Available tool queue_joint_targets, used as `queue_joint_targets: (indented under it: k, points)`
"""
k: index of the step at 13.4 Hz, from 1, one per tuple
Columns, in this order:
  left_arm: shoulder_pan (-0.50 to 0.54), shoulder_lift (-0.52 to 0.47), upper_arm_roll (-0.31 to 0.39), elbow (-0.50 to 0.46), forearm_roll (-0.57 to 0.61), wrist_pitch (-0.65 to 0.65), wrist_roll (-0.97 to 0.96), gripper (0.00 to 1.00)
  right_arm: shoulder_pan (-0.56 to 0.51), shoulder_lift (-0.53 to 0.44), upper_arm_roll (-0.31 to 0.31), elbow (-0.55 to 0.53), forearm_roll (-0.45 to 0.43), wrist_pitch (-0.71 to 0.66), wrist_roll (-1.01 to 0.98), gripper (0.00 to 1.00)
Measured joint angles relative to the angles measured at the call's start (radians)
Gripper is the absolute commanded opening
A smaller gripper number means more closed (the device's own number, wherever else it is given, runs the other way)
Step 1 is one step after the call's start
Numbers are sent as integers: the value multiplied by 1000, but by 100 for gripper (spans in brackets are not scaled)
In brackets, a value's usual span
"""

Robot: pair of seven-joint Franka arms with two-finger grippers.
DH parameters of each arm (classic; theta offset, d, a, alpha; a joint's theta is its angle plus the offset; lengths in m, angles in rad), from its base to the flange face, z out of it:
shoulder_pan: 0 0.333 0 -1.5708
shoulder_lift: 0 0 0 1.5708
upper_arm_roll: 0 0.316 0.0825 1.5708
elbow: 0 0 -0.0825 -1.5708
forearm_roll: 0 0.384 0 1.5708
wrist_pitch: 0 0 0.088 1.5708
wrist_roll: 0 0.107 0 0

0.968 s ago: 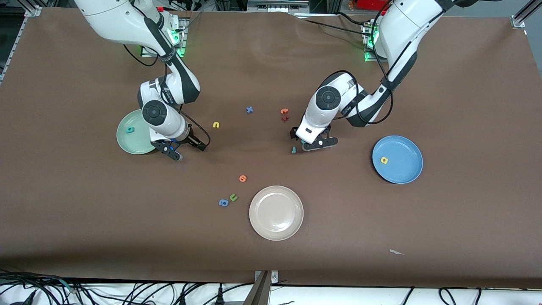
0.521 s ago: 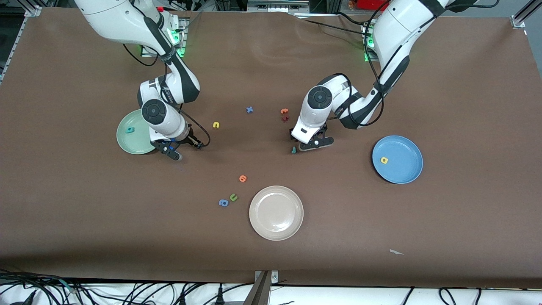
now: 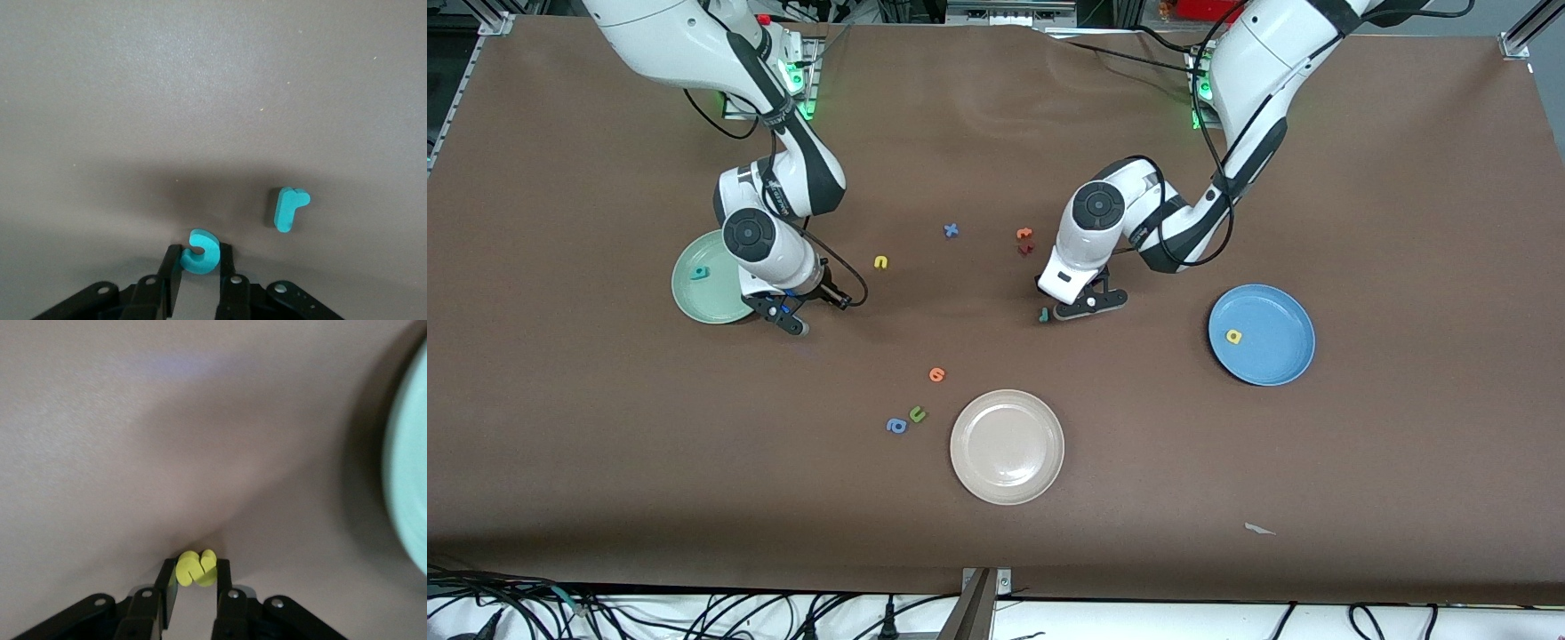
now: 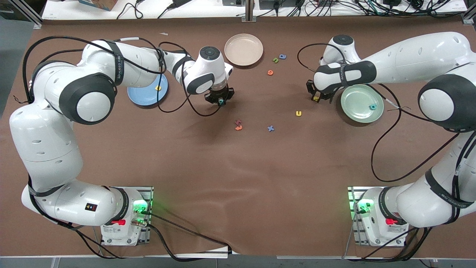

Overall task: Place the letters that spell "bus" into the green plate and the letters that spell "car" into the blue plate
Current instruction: 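Drop the yellow 2 on the green plate while the left gripper fills blue plate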

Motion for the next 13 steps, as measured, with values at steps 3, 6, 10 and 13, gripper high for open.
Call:
queue_joint_targets:
  k: [3,6,10,13]
  points:
    - [0,3,0,4,0,0,0,16,-1,-71,-53,11,-1,-146,-98,9]
    - [9,2,6,38,0,-71,3,15,-7,-116,-159,10,-1,-244,-275,9]
    - [120,-10,2,164,-3,-325,177,15,-15,-115,-278,-38,-1,-262,-486,11]
    - [248,-37,1,178,-6,-423,415,15,-17,-113,-325,-84,-1,-261,-564,17]
